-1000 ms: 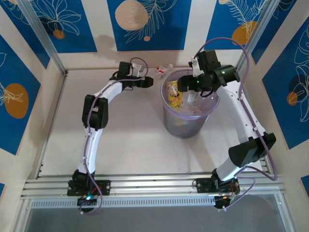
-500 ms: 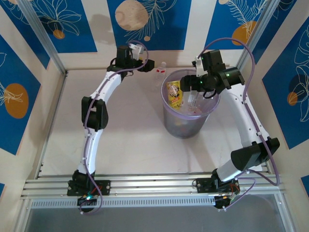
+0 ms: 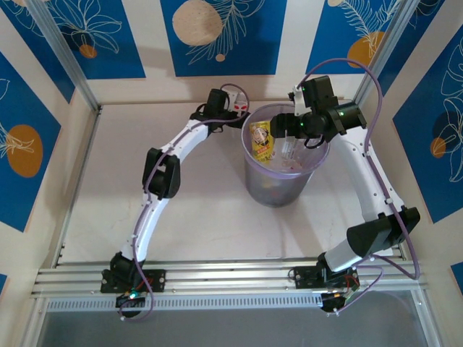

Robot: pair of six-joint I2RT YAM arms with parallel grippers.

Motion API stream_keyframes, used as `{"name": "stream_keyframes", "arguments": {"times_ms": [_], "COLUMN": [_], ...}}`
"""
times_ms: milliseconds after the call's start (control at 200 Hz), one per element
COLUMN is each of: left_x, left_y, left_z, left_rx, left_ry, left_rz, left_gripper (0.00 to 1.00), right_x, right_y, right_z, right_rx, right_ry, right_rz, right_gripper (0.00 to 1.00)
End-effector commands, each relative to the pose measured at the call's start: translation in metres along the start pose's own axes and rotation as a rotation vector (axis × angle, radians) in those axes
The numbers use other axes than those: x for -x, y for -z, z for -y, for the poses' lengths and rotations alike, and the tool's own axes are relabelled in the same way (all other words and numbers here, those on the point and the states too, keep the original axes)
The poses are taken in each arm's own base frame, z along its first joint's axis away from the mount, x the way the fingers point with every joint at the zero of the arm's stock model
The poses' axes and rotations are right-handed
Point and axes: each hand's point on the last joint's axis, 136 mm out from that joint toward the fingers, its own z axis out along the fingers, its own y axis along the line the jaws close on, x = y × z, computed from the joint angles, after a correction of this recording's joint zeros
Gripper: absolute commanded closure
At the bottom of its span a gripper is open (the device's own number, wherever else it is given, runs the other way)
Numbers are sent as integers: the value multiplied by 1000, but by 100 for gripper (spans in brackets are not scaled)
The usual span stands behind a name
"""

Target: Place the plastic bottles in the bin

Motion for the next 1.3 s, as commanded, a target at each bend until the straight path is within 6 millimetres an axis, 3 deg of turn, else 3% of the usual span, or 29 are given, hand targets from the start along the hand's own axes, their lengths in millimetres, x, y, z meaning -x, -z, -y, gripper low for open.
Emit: {"name": "stream_keyframes", "arguments": {"times_ms": [0, 220, 430, 610, 855, 955, 1175, 1296], "left_x": [-8, -44, -51, -57, -52, -47, -41, -25], "left_y": [-5, -11, -10, -9, -1, 7, 35, 67], "left_z": [-18, -23, -27, -31, -26, -27, -19, -11], "left_rx": [95, 168, 172, 179, 166, 172, 144, 124], "left_ry": [52, 19, 49, 73, 81, 83, 65, 54], "left_rz": [-5, -119, -160, -184, -179, -172, -144, -77], "left_gripper": [0, 0, 0, 23, 42, 45, 47, 47], "right_x": [-4, -6, -2, 3, 19, 19, 7, 4], "right_y": [13, 15, 22, 38, 79, 88, 81, 81], "right_z": [1, 2, -5, -4, 0, -4, -9, -15], "right_rx": [1, 12, 36, 30, 21, 43, 77, 99], "right_ry": [-11, -20, -22, -12, 2, 2, -6, -6], "right_rz": [20, 33, 62, 105, 212, 233, 203, 201], "right_gripper": [18, 18, 15, 11, 10, 10, 11, 11]}}
